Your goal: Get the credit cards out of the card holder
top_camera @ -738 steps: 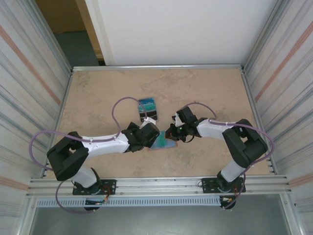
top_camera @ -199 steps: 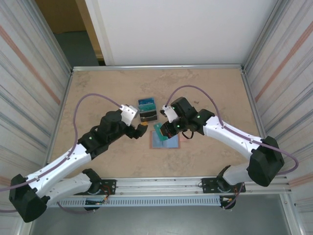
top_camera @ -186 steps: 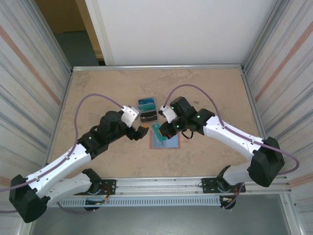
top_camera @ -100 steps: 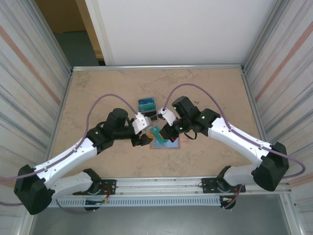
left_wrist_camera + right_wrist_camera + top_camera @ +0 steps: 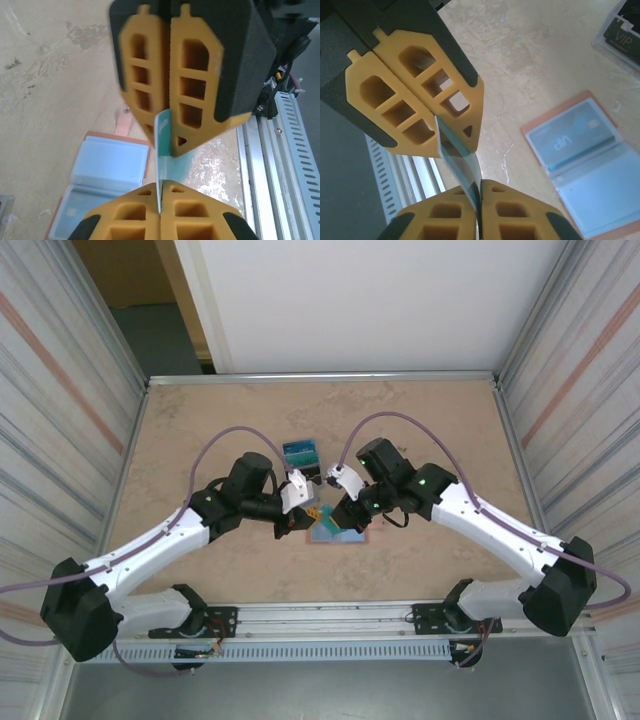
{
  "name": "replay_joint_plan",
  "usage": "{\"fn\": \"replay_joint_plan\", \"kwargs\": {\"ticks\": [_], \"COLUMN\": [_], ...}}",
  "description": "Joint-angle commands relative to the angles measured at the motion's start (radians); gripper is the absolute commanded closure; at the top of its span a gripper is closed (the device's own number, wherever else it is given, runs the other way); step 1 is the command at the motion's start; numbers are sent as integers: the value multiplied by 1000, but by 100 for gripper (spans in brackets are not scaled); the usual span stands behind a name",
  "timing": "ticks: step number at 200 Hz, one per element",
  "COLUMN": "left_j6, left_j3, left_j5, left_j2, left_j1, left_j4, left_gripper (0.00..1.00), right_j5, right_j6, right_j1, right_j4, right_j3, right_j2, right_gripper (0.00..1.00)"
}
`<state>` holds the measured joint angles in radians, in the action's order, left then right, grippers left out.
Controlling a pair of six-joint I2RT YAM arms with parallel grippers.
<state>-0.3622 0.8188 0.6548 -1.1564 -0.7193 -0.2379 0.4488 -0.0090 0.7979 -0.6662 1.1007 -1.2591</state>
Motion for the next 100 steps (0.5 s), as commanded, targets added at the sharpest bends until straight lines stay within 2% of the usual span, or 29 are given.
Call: {"fn": "replay_joint_plan", "kwargs": {"ticks": [1, 38, 77, 100], "left_j6": [11, 108, 330, 465], "left_j3": [9, -63, -214, -277], "left_j5": [14, -64, -160, -175], "left_j2": [30, 134, 307, 379], "left_j1": [1, 0, 0, 0], "left_j4": [45, 143, 387, 487], "left_gripper": [100, 100, 100, 100], "right_j5": [-13, -33, -76, -24], "right_j6": [26, 133, 359, 471], "right_j1": [-12, -85, -136, -145], "right_j4": [81, 247, 574, 762], "right_j3": [-28, -157, -401, -519], "right_j2": [76, 249, 486, 556], "right_gripper": [79, 47, 31, 29]}}
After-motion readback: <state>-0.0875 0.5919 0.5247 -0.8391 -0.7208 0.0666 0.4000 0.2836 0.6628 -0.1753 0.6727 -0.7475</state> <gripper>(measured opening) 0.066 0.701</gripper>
